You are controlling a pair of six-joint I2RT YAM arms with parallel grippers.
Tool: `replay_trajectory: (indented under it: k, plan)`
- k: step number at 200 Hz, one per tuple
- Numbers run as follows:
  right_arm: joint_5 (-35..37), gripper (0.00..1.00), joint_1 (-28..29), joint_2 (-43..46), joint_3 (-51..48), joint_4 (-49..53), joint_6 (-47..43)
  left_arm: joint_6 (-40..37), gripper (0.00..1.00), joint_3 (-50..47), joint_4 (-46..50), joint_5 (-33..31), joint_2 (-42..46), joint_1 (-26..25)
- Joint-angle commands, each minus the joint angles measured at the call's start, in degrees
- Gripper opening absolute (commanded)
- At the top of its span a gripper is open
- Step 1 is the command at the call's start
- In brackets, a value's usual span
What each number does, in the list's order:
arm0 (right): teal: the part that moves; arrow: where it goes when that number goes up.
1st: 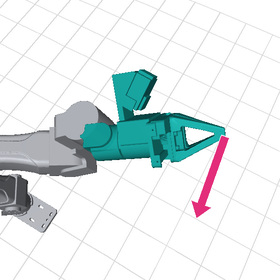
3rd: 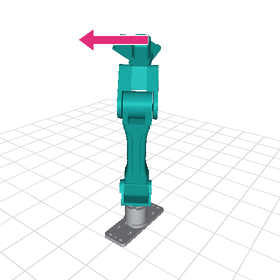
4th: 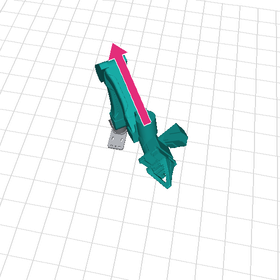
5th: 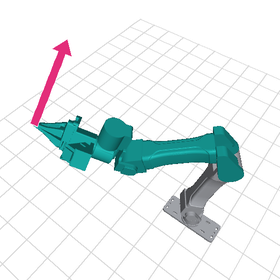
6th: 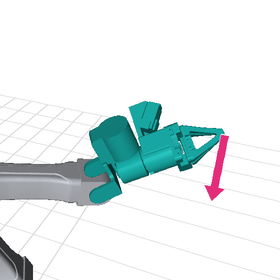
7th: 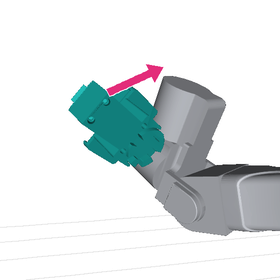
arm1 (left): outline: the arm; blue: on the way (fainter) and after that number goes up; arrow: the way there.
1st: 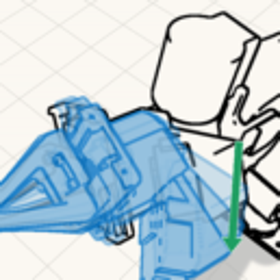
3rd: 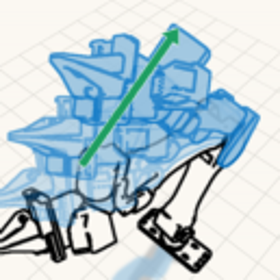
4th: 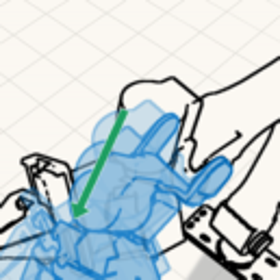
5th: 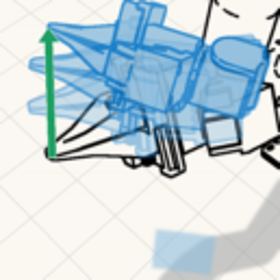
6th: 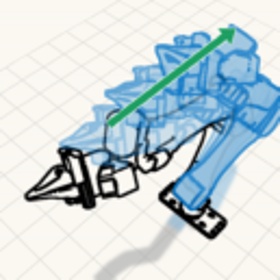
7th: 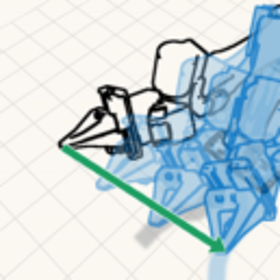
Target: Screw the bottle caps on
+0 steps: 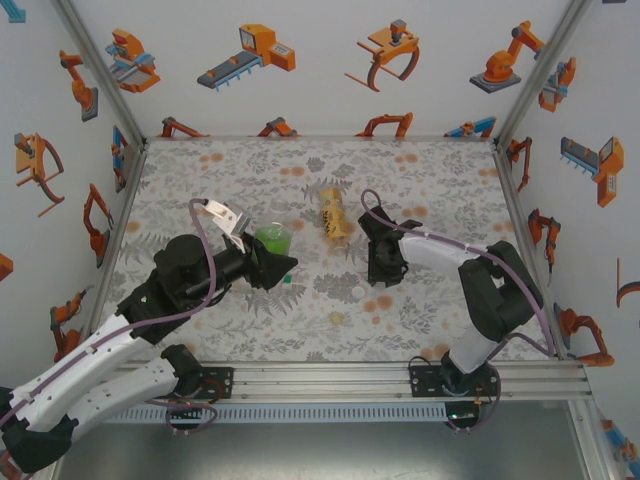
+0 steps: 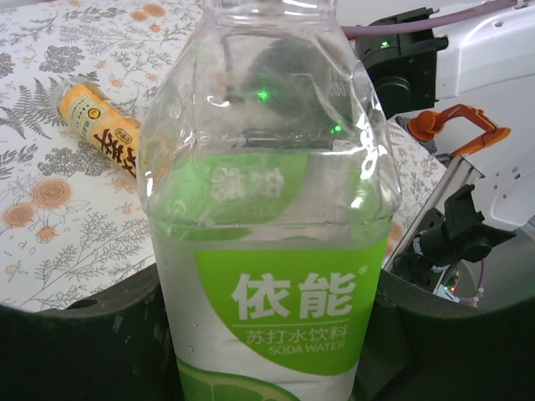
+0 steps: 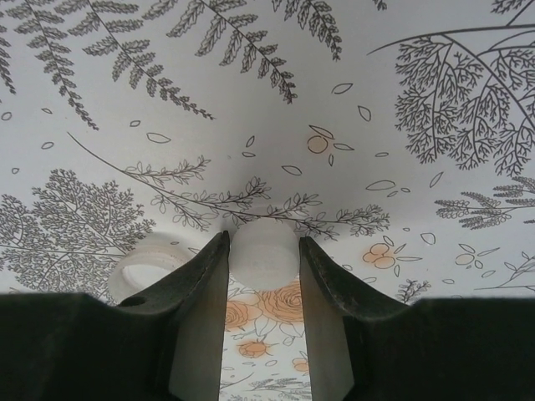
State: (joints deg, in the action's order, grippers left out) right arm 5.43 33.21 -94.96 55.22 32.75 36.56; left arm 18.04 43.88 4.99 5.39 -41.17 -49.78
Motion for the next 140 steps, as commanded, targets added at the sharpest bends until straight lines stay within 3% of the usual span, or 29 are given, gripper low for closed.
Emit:
replay_trajectory:
  k: [1, 51, 98, 125, 140]
  plan:
    - [0.15, 0.23, 0.52, 2.94, 2.24, 4.09, -1.29, -3.69, 0.0, 0.96, 1.13, 1.2, -0.71, 0.41]
    - [-3.28, 0.19, 0.49, 15.19, 3.62, 6.15, -11.18, -16.14, 0.0, 5.39, 12.33, 5.19, -3.73, 0.37]
    - [-17.59, 0.11, 0.53, 28.57, 6.5, 4.5, -24.62, -28.57, 0.0, 9.19, 19.14, 16.59, -6.89, -0.17]
    - [-28.92, 0.06, 0.49, 34.56, 8.33, 2.17, -30.09, -37.45, 0.01, 11.99, 25.63, 19.04, -8.92, -2.48]
    - [-35.48, 0.06, 0.51, 36.69, 10.45, 1.82, -33.06, -41.6, 0.01, 12.84, 28.19, 16.42, -9.39, -5.05]
